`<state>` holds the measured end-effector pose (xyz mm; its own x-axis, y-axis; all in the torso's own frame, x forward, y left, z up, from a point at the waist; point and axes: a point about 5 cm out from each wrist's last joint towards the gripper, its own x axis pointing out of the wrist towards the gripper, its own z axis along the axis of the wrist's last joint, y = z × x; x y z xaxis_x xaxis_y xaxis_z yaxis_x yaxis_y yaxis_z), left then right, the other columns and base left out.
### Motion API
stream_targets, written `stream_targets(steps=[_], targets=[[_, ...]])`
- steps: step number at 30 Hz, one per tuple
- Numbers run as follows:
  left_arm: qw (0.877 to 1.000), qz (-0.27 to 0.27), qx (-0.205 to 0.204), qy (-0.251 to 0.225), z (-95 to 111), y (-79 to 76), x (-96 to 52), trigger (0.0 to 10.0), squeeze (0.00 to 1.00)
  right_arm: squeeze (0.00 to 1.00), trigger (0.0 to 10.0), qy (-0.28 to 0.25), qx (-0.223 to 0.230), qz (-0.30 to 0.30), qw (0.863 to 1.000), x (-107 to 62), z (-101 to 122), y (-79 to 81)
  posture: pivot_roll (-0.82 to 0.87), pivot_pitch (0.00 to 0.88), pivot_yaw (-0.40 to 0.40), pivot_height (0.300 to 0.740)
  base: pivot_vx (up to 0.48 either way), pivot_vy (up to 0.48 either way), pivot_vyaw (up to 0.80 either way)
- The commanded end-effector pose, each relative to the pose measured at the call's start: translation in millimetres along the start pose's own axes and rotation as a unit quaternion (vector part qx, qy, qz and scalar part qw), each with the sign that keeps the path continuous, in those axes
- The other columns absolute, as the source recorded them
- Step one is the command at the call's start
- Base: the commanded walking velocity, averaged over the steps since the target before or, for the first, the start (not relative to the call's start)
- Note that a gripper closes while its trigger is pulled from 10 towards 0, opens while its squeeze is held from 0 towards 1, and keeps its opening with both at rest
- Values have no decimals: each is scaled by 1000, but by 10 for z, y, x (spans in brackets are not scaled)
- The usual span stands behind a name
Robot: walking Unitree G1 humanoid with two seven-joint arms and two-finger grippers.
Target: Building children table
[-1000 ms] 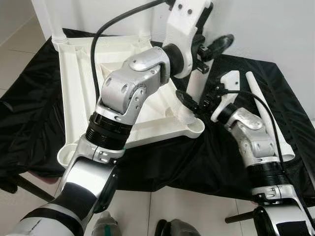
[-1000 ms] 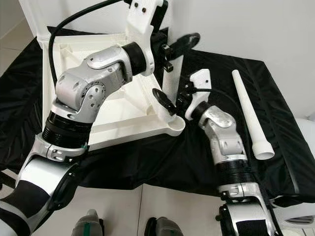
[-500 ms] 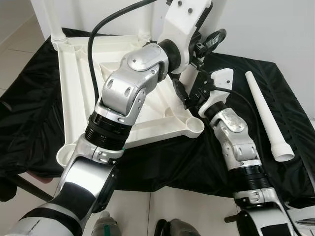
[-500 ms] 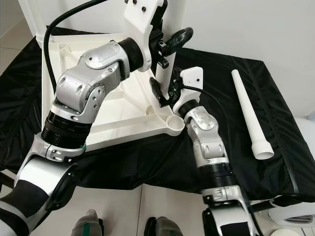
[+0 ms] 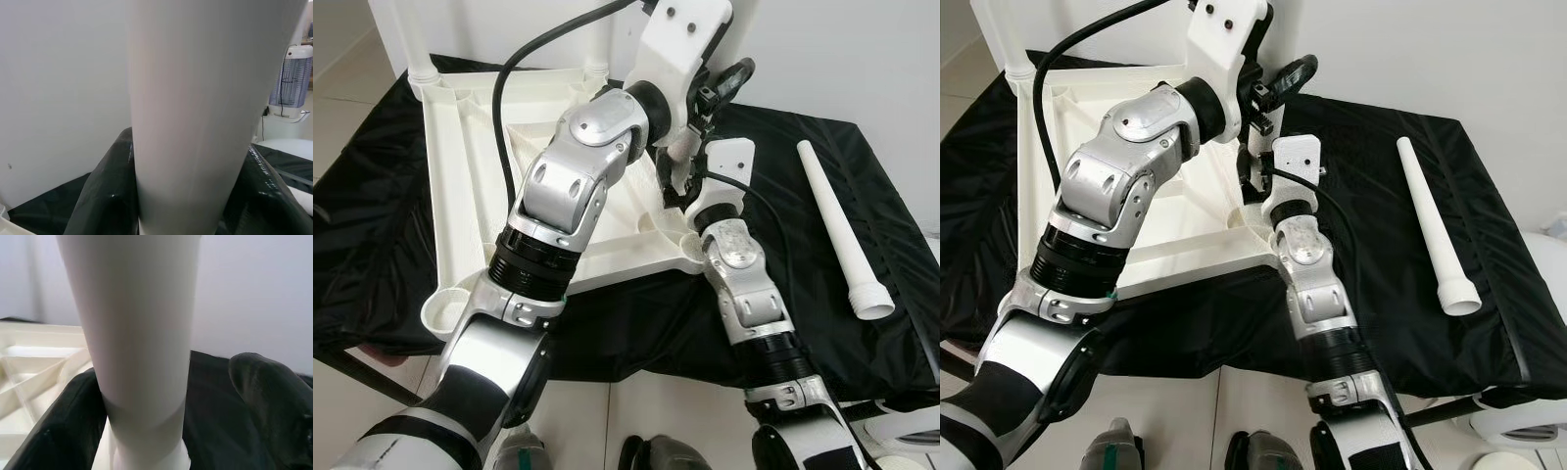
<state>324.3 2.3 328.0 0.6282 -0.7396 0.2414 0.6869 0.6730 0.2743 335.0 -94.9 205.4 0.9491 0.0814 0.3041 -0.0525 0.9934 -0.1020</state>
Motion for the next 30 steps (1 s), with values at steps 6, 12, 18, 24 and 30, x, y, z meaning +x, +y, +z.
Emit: stream_targets(steps=[6, 12, 18, 24, 30], targets=[[995, 99, 13, -19, 108, 118, 23, 10000, 0, 0, 10000, 20, -12, -47, 999, -18, -75, 25, 101, 44, -126, 740, 0, 0, 0], [995, 100, 14, -21, 120, 122, 34, 10000, 0, 0, 10000, 3, -26, -36, 999, -25, -33, 108, 101, 46, -125, 740, 0, 0, 0], [995, 99, 15, -23, 131, 115, 41, 10000, 0, 0, 9373, -5, -35, -37, 999, -17, -17, 122, 104, 43, -124, 740, 0, 0, 0], [995, 96, 16, -24, 138, 97, 53, 10000, 0, 0, 9922, -12, -40, -44, 998, -5, 0, 125, 104, 42, -123, 740, 0, 0, 0], [996, 90, 13, -25, 138, 57, 69, 10000, 0, 0, 10000, -20, -44, -55, 997, 39, 27, 105, 104, 42, -123, 740, 0, 0, 0]])
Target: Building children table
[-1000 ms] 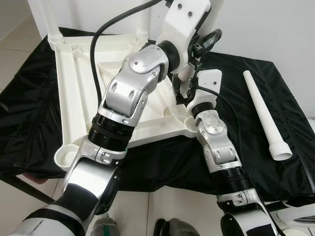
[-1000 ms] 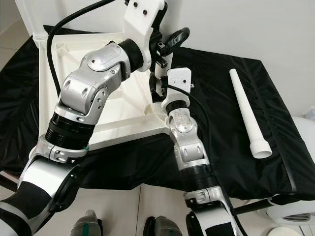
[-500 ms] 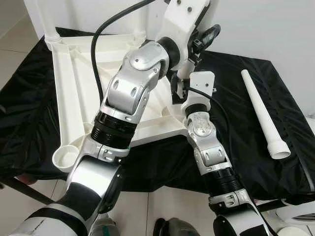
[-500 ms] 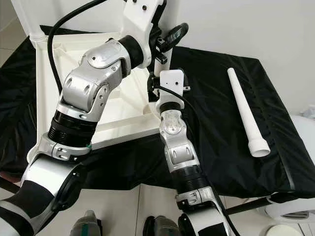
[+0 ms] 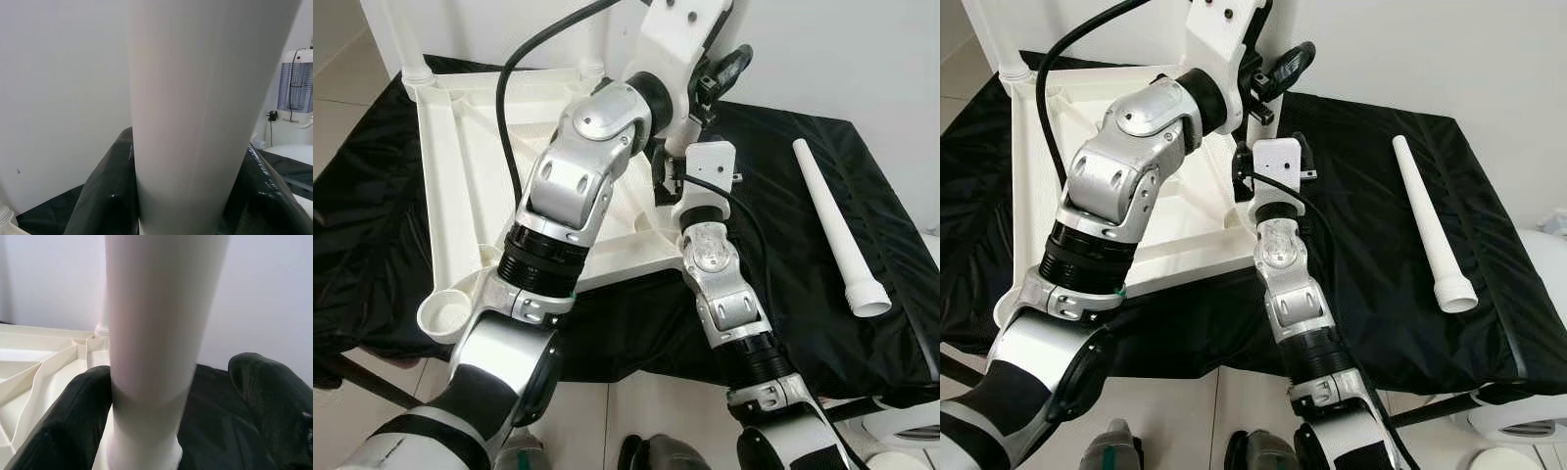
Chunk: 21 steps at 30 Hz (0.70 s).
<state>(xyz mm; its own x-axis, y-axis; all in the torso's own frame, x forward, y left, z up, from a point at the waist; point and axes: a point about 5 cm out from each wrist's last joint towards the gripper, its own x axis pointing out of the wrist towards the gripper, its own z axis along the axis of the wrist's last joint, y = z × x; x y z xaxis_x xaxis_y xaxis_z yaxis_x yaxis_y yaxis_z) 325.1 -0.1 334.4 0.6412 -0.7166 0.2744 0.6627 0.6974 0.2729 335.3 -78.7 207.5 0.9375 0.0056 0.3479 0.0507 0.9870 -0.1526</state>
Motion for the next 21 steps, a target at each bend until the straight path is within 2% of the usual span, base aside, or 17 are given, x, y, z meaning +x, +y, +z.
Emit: stream_targets(steps=[1, 14, 15, 16, 17, 18, 19, 20, 21], targets=[[997, 72, 10, -13, 81, 45, 36, 10000, 0, 0, 10000, -2, -4, -17, 1000, 30, -9, -59, 107, 42, -122, 740, 0, 0, 0], [997, 69, 10, -15, 92, 19, 43, 10000, 0, 0, 10000, -2, 6, -38, 999, 98, -23, -95, 112, 42, -120, 740, 0, 0, 0], [997, 69, 10, -16, 97, 19, 44, 10000, 0, 0, 9451, -2, 5, -39, 999, 102, -31, -94, 112, 42, -120, 740, 0, 0, 0], [997, 69, 10, -16, 97, 19, 44, 10000, 0, 0, 9451, -2, 5, -39, 999, 102, -31, -94, 112, 42, -120, 740, 0, 0, 0], [997, 69, 10, -17, 101, 20, 46, 10000, 0, 0, 8039, -2, 4, -40, 999, 104, -35, -95, 113, 42, -122, 740, 0, 0, 0], [997, 70, 11, -17, 102, 21, 47, 10000, 0, 0, 7216, -3, 2, -39, 999, 106, -36, -96, 113, 42, -122, 740, 0, 0, 0], [997, 70, 11, -17, 102, 21, 47, 10000, 0, 0, 7216, -3, 2, -39, 999, 106, -36, -96, 113, 42, -122, 740, 0, 0, 0], [997, 70, 11, -17, 104, 21, 48, 10000, 0, 0, 3961, -4, 1, -39, 999, 109, -37, -99, 113, 42, -123, 740, 0, 0, 0], [997, 70, 11, -17, 104, 21, 48, 10000, 0, 0, 3961, -4, 1, -39, 999, 109, -37, -99, 113, 42, -123, 740, 0, 0, 0]])
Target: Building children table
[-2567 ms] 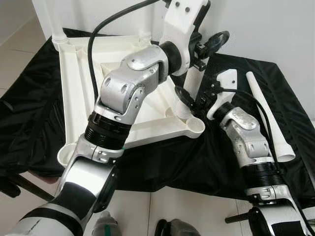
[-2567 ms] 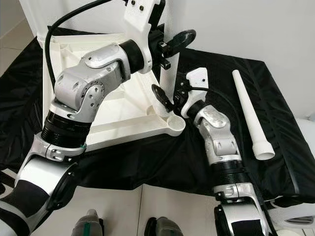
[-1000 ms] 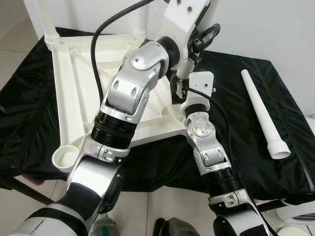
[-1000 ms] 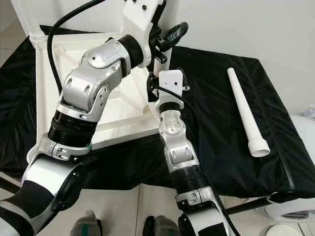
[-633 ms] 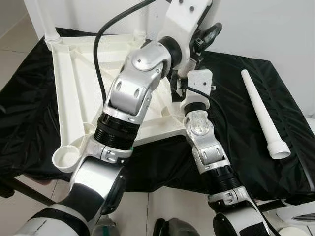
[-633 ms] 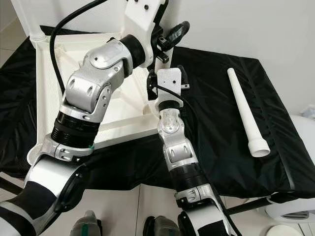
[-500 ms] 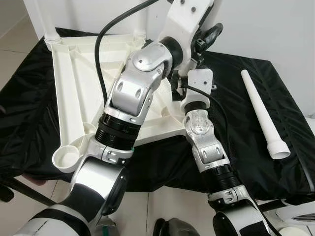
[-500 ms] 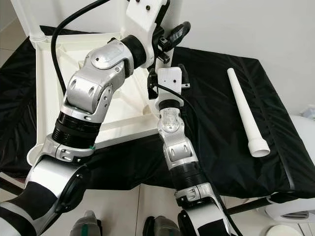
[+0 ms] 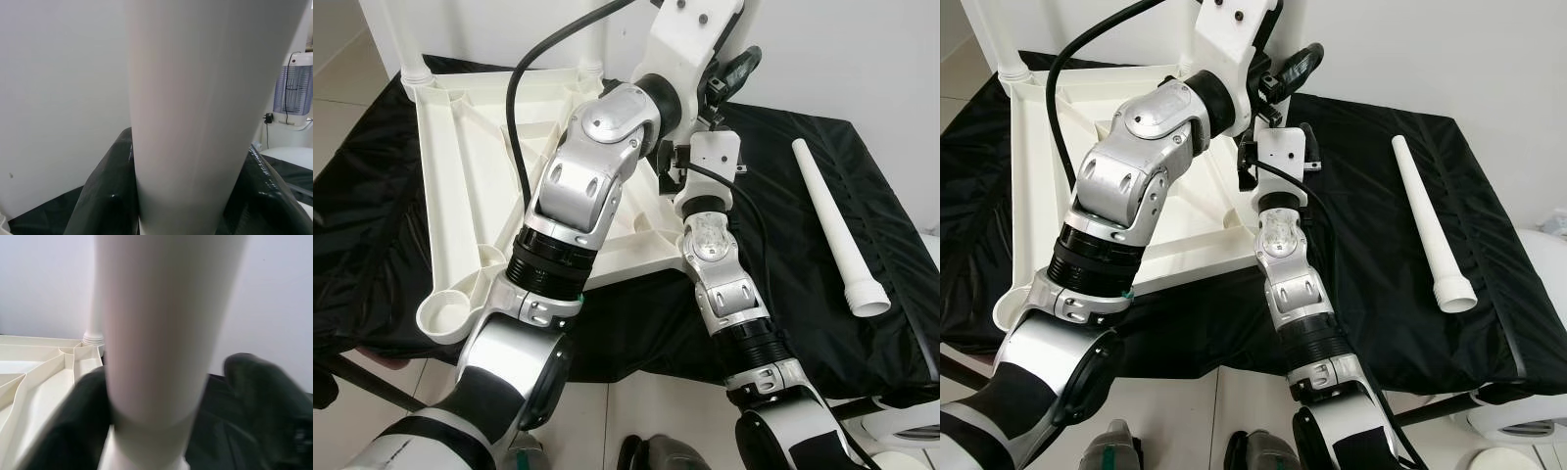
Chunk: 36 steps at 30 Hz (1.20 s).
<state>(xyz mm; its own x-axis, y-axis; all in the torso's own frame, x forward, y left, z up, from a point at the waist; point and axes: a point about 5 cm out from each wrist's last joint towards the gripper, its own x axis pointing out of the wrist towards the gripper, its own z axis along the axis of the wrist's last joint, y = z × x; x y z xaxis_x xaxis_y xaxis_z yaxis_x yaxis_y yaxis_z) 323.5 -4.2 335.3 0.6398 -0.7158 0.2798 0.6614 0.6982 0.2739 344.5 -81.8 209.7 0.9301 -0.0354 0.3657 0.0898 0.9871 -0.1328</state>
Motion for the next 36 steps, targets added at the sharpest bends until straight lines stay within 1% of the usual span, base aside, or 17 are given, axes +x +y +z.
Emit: stream_targets(steps=[1, 2, 3, 4, 17, 18, 20, 21, 24, 27, 28, 30, 32, 33, 34, 35, 36], targets=[[997, 69, 10, -14, 90, 58, 27, 10000, 0, 0, 3961, 2, -2, -17, 1000, 19, -21, -69, 113, 42, -123, 740, 0, 0, 0], [997, 70, 11, -14, 90, 59, 28, 10000, 0, 0, 2431, 1, -2, -19, 1000, 24, -21, -73, 114, 41, -123, 740, 0, 0, 0], [997, 70, 11, -14, 90, 59, 28, 10000, 0, 0, 2431, 1, -2, -19, 1000, 24, -21, -73, 114, 41, -123, 740, 0, 0, 0], [997, 70, 11, -14, 89, 59, 29, 10000, 0, 0, 0, -3, -2, -12, 1000, 31, -17, -67, 114, 40, -123, 740, 0, 0, 0], [997, 74, 13, -15, 91, 79, 27, 10000, 0, 0, 0, -8, -2, -13, 1000, 42, -23, -71, 115, 35, -128, 740, 0, 0, 0], [997, 74, 4, -16, 88, 79, 27, 10000, 0, 0, 4980, -7, -2, -13, 1000, 44, -25, -73, 116, 35, -130, 740, 0, 0, 0], [997, 74, 4, -16, 88, 79, 27, 10000, 0, 0, 4980, -7, -2, -13, 1000, 44, -25, -73, 116, 35, -130, 740, 0, 0, 0], [997, 71, -13, -20, 88, 76, 22, 10000, 1000, 0, 10000, -3, 4, -11, 1000, 47, -34, -71, 116, 32, -130, 740, 0, 0, 0], [997, 71, -13, -20, 88, 76, 22, 10000, 1000, 0, 10000, -3, 4, -11, 1000, 47, -34, -71, 116, 32, -130, 740, 0, 0, 0], [996, 66, -47, -30, 104, 70, 5, 10000, 1000, 0, 10000, 8, 8, -21, 1000, 63, -59, -117, 115, 23, -132, 740, 0, 0, 0], [996, 66, -47, -30, 104, 70, 5, 10000, 1000, 0, 10000, 8, 8, -21, 1000, 63, -59, -117, 115, 23, -132, 740, 0, 0, 0], [994, 68, -72, -36, 107, 91, -20, 10000, 1000, 0, 10000, 18, 14, -31, 999, 77, -89, -185, 113, 20, -131, 740, 0, 0, 0], [994, 68, -72, -36, 107, 91, -20, 10000, 1000, 0, 10000, 18, 14, -31, 999, 77, -89, -185, 113, 20, -131, 740, 0, 0, 0], [992, 80, -92, -37, 85, 138, -51, 10000, 345, 0, 10000, 26, 20, -38, 999, 84, -114, -243, 110, 17, -132, 740, 0, 0, 0], [992, 80, -92, -37, 85, 138, -51, 10000, 345, 0, 10000, 26, 20, -38, 999, 84, -114, -243, 110, 17, -132, 740, 0, 0, 0], [990, 85, -103, -39, 75, 159, -69, 10000, 0, 0, 10000, 28, 21, -43, 998, 85, -121, -276, 109, 15, -132, 740, 0, 0, 0], [988, 92, -114, -42, 63, 192, -103, 10000, 0, 0, 10000, 29, 20, -47, 998, 90, -130, -327, 108, 12, -132, 740, 0, 0, 0]])
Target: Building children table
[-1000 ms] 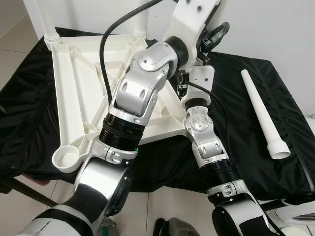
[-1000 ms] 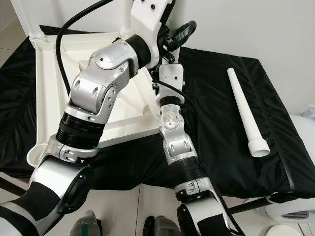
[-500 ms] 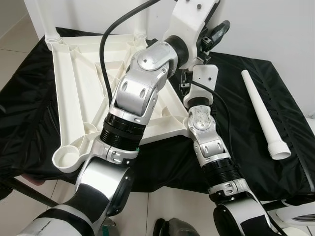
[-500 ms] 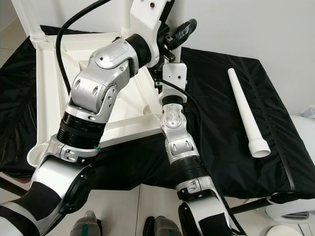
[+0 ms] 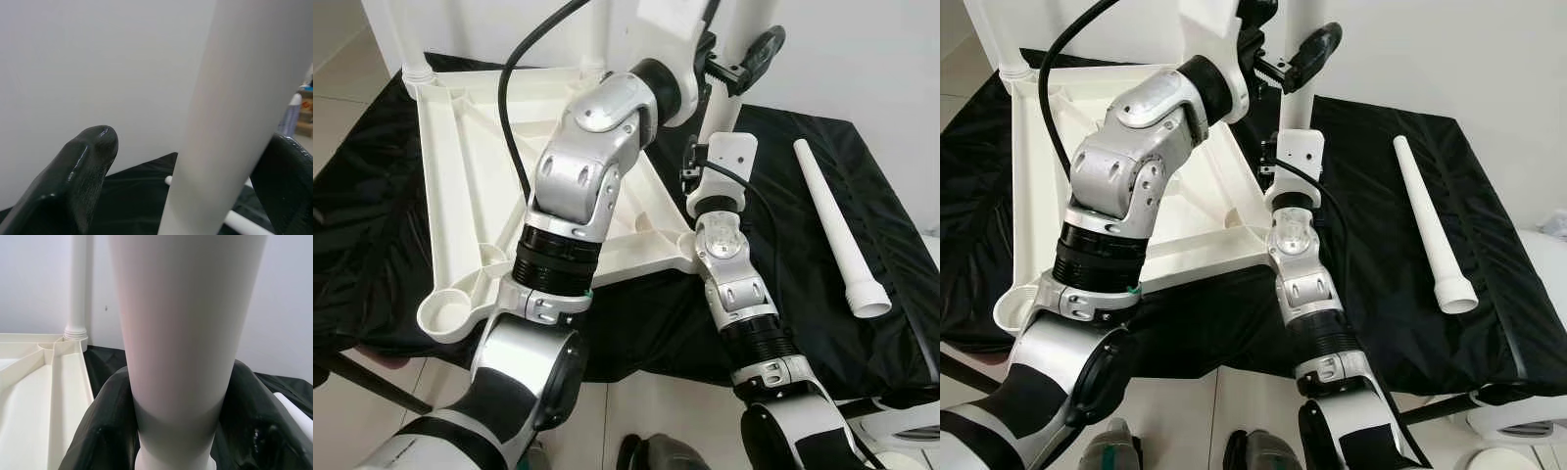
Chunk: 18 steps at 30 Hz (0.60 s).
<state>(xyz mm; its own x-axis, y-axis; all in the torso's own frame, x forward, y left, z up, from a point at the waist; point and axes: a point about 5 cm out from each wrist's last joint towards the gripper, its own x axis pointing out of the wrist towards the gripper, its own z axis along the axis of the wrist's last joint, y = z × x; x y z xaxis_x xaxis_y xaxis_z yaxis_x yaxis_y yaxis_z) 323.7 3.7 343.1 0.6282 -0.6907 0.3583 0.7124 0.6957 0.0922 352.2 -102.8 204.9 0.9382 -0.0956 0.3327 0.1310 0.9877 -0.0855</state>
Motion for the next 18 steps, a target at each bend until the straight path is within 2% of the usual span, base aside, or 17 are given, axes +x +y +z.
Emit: stream_targets(steps=[1, 3, 5, 6, 8, 11, 14, 17, 18], targets=[[996, 86, -26, -12, 14, 143, -96, 10000, 0, 0, 10000, 9, 3, -24, 1000, 44, -25, -180, 107, 12, -132, 740, 0, 0, 0], [996, 86, -26, -12, 14, 143, -96, 10000, 0, 0, 10000, 9, 3, -24, 1000, 44, -25, -180, 107, 12, -132, 740, 0, 0, 0], [995, 91, -33, -9, -41, 192, -189, 10000, 0, 0, 10000, 12, 6, -31, 999, 58, -35, -305, 103, 9, -132, 740, 0, 0, 0], [995, 91, -33, -9, -41, 192, -189, 10000, 0, 0, 10000, 12, 6, -31, 999, 58, -35, -305, 103, 9, -132, 740, 0, 0, 0], [995, 96, -33, 5, -131, 222, -277, 10000, 0, 0, 10000, 16, 13, -36, 999, 59, -37, -401, 103, 8, -132, 740, 0, 0, 0], [994, 101, -22, 32, -275, 247, -396, 10000, 0, 0, 10000, 8, -3, -40, 999, 57, -14, -492, 95, 14, -128, 740, 0, 0, 0], [993, 106, -17, 50, -364, 269, -472, 10000, 0, 0, 10000, 7, -7, -42, 999, 54, -13, -533, 95, 16, -127, 740, 0, 0, 0], [990, 115, -16, 81, -512, 296, -607, 10000, 0, 0, 10000, 13, -9, -45, 999, 50, -32, -586, 93, 22, -126, 740, 0, 0, 0], [990, 115, -16, 81, -512, 296, -607, 10000, 0, 0, 10000, 13, -9, -45, 999, 50, -32, -586, 93, 22, -126, 740, 0, 0, 0]])
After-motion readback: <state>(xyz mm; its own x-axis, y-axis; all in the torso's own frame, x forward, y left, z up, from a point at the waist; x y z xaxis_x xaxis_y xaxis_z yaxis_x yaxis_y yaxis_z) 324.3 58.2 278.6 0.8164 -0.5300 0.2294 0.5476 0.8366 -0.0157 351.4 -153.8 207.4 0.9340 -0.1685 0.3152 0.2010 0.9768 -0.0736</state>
